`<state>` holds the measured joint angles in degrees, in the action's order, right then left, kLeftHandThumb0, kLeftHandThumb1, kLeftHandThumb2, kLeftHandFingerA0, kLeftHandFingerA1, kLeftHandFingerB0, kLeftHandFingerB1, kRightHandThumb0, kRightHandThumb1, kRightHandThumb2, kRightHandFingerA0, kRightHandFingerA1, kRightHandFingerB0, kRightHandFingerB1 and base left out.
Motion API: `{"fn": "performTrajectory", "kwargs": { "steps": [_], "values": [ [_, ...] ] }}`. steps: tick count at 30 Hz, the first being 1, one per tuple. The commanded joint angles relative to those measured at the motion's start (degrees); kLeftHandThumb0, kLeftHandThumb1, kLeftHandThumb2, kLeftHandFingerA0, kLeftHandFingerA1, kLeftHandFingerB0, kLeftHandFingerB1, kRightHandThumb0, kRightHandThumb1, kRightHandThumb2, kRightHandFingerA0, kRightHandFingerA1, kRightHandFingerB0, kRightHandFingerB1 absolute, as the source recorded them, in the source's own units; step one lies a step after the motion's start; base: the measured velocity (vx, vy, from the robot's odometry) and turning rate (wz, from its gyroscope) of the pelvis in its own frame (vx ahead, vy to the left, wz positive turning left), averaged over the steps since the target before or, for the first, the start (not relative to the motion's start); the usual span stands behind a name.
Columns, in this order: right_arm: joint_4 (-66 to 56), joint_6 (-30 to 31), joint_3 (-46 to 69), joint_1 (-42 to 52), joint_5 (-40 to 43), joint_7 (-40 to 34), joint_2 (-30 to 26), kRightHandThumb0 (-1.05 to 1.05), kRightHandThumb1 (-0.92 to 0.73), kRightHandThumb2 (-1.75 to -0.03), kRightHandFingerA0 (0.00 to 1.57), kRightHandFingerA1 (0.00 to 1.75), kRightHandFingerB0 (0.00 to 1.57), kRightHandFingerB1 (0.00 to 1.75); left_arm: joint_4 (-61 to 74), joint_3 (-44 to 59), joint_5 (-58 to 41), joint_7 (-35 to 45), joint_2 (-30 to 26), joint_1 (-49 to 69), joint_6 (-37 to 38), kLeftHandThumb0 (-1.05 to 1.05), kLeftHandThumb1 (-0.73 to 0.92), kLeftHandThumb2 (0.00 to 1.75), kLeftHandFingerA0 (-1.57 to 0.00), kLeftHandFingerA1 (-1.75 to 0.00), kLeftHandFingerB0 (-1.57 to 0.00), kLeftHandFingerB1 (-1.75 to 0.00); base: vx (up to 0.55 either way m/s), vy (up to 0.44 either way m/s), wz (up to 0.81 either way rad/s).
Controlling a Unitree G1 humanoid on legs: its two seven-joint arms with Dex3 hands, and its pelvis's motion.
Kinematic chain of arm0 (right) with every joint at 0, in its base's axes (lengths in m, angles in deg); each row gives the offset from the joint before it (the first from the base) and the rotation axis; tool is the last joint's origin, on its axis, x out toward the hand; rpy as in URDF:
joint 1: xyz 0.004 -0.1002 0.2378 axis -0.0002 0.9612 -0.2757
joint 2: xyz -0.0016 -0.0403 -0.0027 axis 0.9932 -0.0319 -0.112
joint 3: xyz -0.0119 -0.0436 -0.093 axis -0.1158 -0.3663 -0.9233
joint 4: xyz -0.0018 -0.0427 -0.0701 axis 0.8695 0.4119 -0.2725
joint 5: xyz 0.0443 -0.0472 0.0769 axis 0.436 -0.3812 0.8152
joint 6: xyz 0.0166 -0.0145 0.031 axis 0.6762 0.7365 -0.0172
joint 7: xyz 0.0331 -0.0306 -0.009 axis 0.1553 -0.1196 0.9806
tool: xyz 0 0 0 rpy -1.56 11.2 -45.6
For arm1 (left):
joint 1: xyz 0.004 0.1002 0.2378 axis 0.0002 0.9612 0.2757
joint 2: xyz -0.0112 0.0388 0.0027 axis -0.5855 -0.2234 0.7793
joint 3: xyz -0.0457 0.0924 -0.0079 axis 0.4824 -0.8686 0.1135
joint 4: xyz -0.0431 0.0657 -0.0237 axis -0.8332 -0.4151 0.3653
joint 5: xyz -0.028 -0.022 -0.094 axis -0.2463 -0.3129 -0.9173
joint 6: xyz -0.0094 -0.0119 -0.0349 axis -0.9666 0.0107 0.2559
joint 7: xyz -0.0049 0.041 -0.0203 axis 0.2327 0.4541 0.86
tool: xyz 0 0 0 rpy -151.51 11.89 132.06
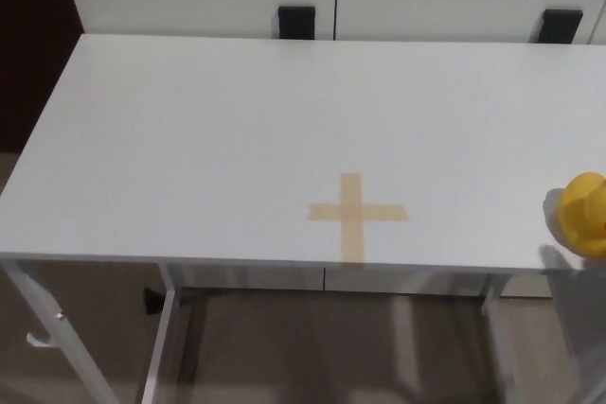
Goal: The robot uses its right hand to push the yellow duck toy to the center of the white desk.
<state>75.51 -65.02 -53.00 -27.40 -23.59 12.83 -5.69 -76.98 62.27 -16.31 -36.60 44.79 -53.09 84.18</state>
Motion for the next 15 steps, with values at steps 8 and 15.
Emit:
{"fn": "performTrajectory", "kwargs": {
  "steps": [8,15],
  "values": [
    [4.9,-2.42,-4.27,-2.38,-4.22,-2.36,3.29,-0.36,-0.53,-1.14,0.01,0.52,0.0,0.49,-0.26,0.31,-0.51,-0.34,0.08,0.38,1.72,-0.14,0.66,0.7,-0.86,-0.7,-0.79,-0.57,0.0,0.0,0.0],
    [7.96,-3.57,-5.88,-4.36,-6.32,-4.12,3.57,-0.8,-0.92,-0.8,0.17,0.48,0.16,0.4,-0.27,0.27,-0.46,-0.33,0.11,0.55,1.69,-0.16,0.66,0.68,-0.87,-0.69,-0.79,-0.57,0.0,0.0,0.0]
  ]
}}
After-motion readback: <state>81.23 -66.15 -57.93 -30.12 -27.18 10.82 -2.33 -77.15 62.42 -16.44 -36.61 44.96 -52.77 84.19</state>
